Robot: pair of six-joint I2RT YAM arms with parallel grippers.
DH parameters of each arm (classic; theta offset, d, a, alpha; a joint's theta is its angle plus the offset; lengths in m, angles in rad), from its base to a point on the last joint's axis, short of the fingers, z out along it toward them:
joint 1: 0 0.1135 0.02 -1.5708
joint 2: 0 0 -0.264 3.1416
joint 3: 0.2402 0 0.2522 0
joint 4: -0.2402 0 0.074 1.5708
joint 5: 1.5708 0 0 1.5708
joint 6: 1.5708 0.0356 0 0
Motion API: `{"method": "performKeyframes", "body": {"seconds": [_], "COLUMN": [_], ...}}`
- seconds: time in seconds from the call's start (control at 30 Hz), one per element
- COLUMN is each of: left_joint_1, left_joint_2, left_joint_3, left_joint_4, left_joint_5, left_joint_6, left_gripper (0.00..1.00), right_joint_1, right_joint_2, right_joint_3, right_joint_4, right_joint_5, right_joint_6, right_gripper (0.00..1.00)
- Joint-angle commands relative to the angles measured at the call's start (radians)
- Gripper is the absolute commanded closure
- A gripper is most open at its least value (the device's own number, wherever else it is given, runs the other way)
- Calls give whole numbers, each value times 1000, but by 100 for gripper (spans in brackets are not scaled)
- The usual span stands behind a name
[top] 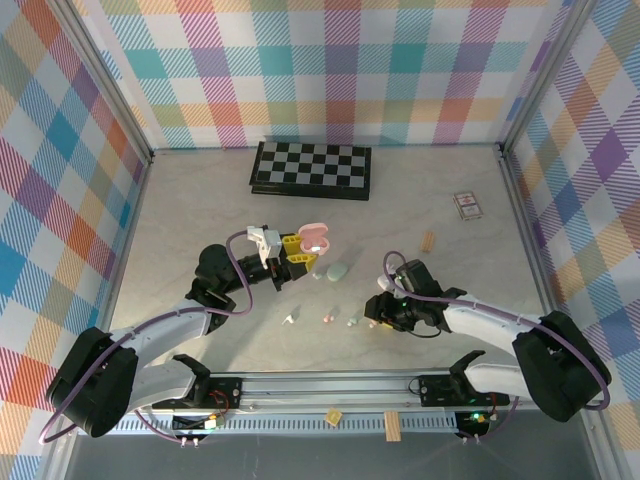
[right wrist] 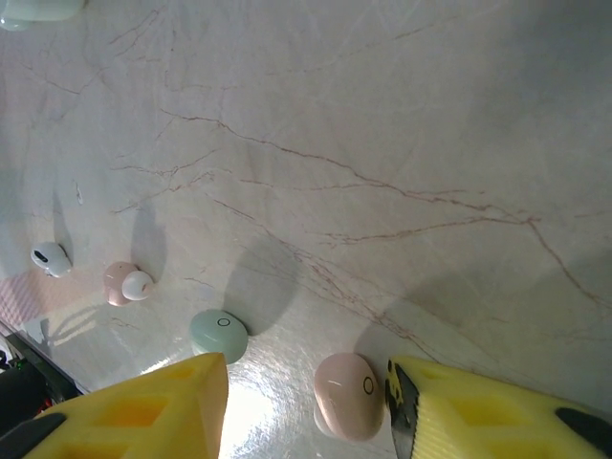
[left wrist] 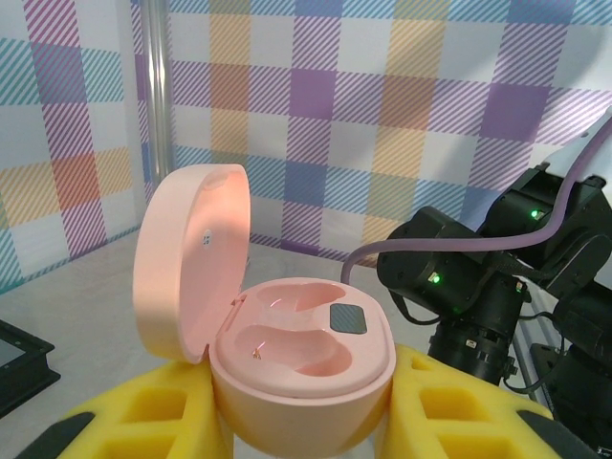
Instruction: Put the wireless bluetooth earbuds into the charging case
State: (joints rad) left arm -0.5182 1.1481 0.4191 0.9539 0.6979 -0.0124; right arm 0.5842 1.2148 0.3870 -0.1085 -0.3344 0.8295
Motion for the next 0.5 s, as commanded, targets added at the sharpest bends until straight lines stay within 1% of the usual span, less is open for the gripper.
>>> {"method": "performKeyframes", "body": {"seconds": [0.0, 0.2, 0.47], "left_joint_1": [11, 10, 12], "left_joint_2": [-14, -16, -18], "left_joint_3": [-7, -6, -6], "left_joint_4": [70, 55, 45], "left_joint_5": [30, 32, 34], "left_joint_6": [-15, -6, 0], "left_gripper": [71, 71, 71], "right_joint_1": [11, 12, 14], "right_joint_2": [20, 4, -5], "right_joint_3": [-19, -44, -58], "right_joint_4": [62, 85, 121], "right_joint_5": [-1, -8, -33], "right_joint_6": [7, 25, 32], "right_gripper": [55, 60, 63]}}
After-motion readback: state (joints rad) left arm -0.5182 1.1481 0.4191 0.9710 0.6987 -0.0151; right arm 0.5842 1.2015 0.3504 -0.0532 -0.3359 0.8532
